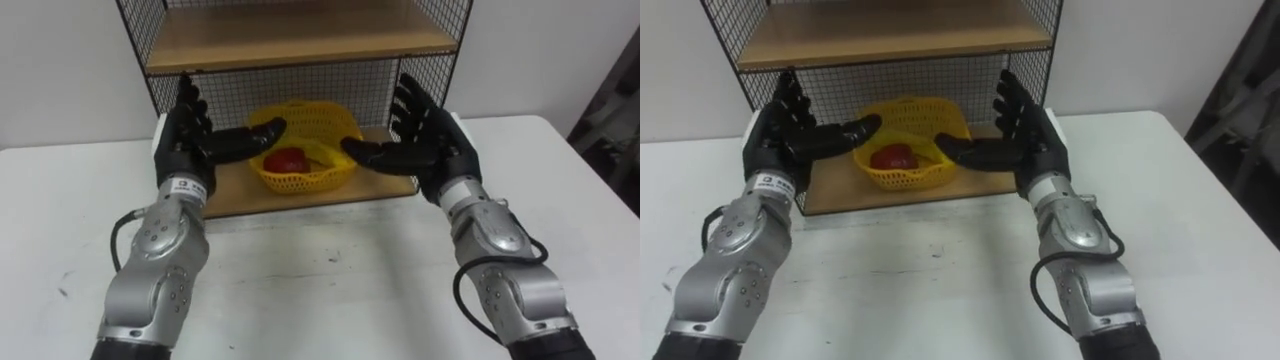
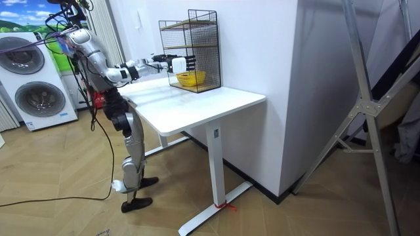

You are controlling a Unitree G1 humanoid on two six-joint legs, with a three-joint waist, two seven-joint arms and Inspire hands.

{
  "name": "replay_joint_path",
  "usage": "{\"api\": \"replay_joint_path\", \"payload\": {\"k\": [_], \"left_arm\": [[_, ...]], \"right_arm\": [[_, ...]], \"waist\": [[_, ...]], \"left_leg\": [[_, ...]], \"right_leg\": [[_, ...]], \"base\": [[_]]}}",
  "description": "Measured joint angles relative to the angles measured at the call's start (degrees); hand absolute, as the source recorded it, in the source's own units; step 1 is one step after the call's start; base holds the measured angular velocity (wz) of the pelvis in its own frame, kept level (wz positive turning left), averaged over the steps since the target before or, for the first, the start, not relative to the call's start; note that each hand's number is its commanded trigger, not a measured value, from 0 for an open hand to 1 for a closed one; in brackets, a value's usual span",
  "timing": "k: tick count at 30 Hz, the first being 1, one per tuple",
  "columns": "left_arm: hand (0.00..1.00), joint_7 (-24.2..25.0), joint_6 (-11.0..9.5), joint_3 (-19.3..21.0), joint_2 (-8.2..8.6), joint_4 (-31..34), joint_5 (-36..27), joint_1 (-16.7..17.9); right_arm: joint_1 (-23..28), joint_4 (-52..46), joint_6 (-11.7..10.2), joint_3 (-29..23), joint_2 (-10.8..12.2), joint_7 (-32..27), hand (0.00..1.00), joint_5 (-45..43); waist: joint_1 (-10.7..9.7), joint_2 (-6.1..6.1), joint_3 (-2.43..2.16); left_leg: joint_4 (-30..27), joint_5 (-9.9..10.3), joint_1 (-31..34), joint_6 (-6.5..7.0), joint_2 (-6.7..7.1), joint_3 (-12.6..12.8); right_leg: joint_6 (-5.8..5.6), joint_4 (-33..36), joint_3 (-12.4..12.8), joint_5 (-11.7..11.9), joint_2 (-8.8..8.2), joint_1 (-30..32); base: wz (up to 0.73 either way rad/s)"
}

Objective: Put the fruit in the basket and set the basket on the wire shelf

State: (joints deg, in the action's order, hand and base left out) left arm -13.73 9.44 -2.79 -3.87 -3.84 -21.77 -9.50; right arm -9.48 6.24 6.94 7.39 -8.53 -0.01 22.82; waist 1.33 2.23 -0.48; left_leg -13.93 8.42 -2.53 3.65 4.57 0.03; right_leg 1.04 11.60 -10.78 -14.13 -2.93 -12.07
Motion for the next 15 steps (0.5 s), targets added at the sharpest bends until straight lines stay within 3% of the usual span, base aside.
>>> {"api": "replay_joint_path", "payload": {"k": [6, 9, 13, 15], "left_arm": [[0.00, 2.2, -1.6, -2.0, 0.01, 1.1, 0.0, 3.7], [0.00, 3.8, -3.6, -3.7, -0.37, 2.1, 0.0, 7.3], [0.00, 5.2, -3.6, -5.6, -0.92, 3.0, 0.0, 10.4], [0.00, 5.9, -4.4, -5.9, -1.05, 3.3, -0.1, 11.9]], "right_arm": [[3.9, -2.8, -0.1, 0.2, 0.0, 2.3, 0.00, -0.8], [7.3, -4.9, -0.1, 0.3, -0.2, 3.4, 0.00, -0.9], [9.2, -6.9, -0.1, 0.4, -0.1, 4.1, 0.00, -1.1], [10.7, -8.4, -1.8, 0.4, -0.1, 4.6, 0.00, -0.6]], "waist": [[0.1, -0.26, 0.25], [0.2, -0.32, 0.28], [0.0, -0.58, 0.52], [-0.3, -0.75, 0.70]], "left_leg": [[0.5, 0.0, 0.2, 0.02, -0.16, 0.9], [0.6, 0.0, 0.8, 0.03, -0.18, 1.4], [0.5, 0.0, 1.7, 0.05, -0.22, 1.6], [0.5, 0.1, 2.0, 0.06, -0.24, 1.7]], "right_leg": [[-0.01, 0.0, 0.8, 0.0, 0.10, 0.6], [-0.01, 0.0, 1.2, 0.0, 0.09, 1.2], [-0.02, 0.0, 1.2, 0.0, 0.13, 2.0], [-0.02, 0.0, 1.2, 0.0, 0.12, 2.2]], "base": [[-0.07], [-0.05], [-0.01], [0.00]]}}
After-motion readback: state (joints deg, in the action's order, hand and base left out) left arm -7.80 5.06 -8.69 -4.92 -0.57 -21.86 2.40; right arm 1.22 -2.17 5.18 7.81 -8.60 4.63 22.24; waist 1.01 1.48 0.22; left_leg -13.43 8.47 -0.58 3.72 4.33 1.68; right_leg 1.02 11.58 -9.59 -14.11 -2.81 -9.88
